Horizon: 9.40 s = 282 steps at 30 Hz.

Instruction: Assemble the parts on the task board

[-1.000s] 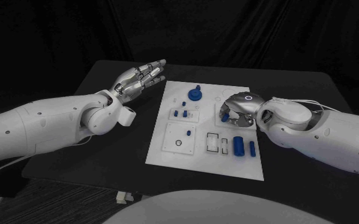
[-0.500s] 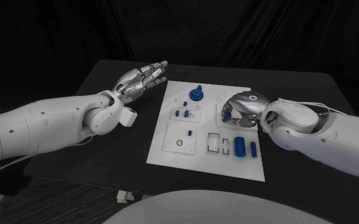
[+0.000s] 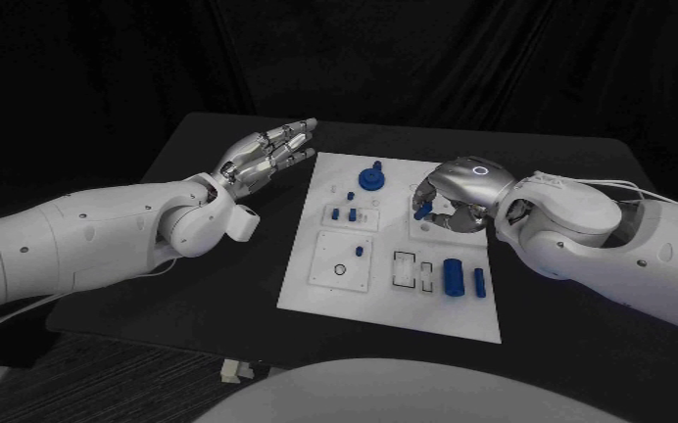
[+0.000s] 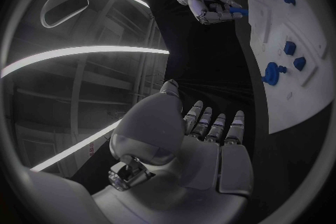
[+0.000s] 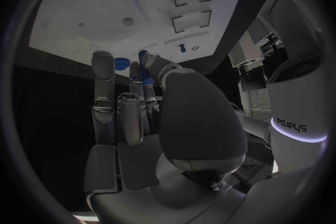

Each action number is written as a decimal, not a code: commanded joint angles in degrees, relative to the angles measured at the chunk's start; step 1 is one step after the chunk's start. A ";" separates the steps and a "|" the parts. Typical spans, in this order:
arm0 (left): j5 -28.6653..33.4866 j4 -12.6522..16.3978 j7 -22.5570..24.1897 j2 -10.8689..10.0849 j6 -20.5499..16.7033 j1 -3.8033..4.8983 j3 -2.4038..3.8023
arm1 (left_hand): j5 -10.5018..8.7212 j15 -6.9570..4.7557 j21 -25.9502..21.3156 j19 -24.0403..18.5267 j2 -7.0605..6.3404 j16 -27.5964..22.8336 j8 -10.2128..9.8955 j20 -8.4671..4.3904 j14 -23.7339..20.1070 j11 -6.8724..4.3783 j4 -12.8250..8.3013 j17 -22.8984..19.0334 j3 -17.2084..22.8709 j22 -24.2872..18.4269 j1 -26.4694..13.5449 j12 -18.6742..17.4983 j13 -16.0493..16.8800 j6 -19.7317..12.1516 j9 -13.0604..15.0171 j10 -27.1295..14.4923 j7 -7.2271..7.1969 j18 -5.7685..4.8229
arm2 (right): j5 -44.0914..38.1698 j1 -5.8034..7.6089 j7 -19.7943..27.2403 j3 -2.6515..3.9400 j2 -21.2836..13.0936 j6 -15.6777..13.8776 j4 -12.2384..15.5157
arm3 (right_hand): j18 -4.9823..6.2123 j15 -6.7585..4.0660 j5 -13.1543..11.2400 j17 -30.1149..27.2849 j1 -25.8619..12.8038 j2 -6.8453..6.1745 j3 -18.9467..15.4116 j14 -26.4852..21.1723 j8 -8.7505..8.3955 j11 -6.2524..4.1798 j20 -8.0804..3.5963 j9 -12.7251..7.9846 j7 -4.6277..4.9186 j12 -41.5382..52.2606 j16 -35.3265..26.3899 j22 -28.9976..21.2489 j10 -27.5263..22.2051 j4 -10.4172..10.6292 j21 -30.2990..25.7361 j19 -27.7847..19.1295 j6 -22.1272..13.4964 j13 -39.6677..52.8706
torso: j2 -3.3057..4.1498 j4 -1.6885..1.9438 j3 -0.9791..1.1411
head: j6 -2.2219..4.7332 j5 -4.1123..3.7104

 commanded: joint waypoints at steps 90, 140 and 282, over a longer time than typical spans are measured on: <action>0.06 -0.35 6.19 0.68 1.24 -0.28 0.05 | 0.56 -0.35 0.25 0.07 0.45 0.34 0.26 0.30 -0.04 1.22 0.17 0.06 0.55 0.10 0.86 0.43 0.08 0.10 0.05 0.04 0.46 0.71 | -10.11 -7.28 -4.22 0.02 20.28 9.73 -3.53 | 0.55 0.48 3.12 0.81 -0.33 -0.30 -1.14 2.64 -1.40 0.43 0.32 3.11 0.71 0.14 0.09 2.79 0.67 -1.90 -1.86 -0.15 -0.44 0.20 | 0.01 0.01 0.00 | -0.01 1.44; 0.06 -0.46 5.80 0.63 1.75 -0.30 0.05 | 0.73 -0.11 0.26 0.09 0.68 0.41 0.22 0.32 -0.04 1.28 0.17 0.08 0.65 0.13 0.96 0.38 0.07 -0.13 0.02 0.00 0.46 0.70 | -10.11 -7.89 -4.48 0.02 16.80 2.90 -2.47 | 1.93 1.22 -2.57 -3.13 2.22 -1.90 -15.90 0.57 -8.62 3.09 1.27 -5.29 -2.66 -0.96 -1.44 -0.06 -25.17 4.94 -14.75 -2.48 -24.12 -0.98 | 0.01 0.01 0.00 | -0.01 1.47; 0.06 -0.88 3.82 0.22 2.96 -0.31 0.06 | 1.44 -0.19 0.47 0.40 1.00 1.78 1.64 0.33 0.22 4.27 0.22 0.31 0.78 0.42 2.27 4.10 0.42 5.15 0.58 0.81 2.58 0.66 | 28.07 -2.01 -30.66 -0.02 -1.25 25.50 -0.08 | -8.48 -4.87 1.93 15.09 -33.03 6.60 -23.38 6.05 9.24 -6.35 -4.03 28.70 -5.72 79.01 5.69 15.08 21.83 9.89 66.92 8.38 1.10 85.16 | 0.02 0.04 -0.03 | -0.01 -5.09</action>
